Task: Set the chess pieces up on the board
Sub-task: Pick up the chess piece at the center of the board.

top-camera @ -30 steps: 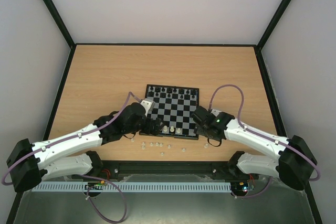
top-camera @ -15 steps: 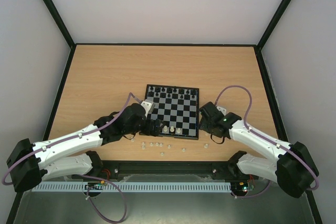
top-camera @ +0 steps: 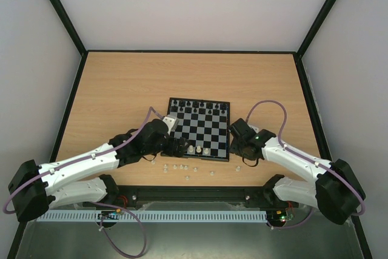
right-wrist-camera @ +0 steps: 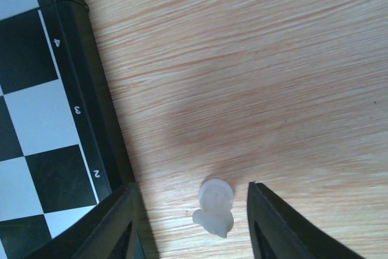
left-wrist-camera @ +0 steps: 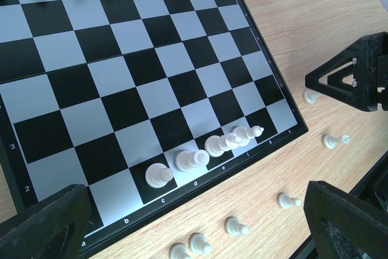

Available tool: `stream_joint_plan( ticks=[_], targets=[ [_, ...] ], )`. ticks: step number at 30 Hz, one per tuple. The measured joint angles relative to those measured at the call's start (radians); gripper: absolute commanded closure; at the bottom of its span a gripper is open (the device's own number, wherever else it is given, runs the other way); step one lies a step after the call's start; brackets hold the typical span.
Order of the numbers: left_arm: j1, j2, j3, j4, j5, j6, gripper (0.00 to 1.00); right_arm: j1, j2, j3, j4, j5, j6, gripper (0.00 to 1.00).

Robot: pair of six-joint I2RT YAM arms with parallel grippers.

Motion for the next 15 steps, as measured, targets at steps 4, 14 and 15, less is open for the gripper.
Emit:
stream_joint_plan(
  ticks=[4,14,15],
  targets=[
    [0.0,0.008,0.0,0.0,0.0,0.0,0.01,0.008,0.022,0.0,-0.011,-0.003,0.003,0.57],
    [0.011,0.015,0.0,0.0,0.0,0.001,0.01,0.076,0.118,0.001,-0.018,-0.002,0.023,0.64],
    [0.011,0.015,0.0,0.001,0.0,0.001,0.0,0.077,0.118,0.002,-0.019,-0.002,0.025,0.64]
  ],
)
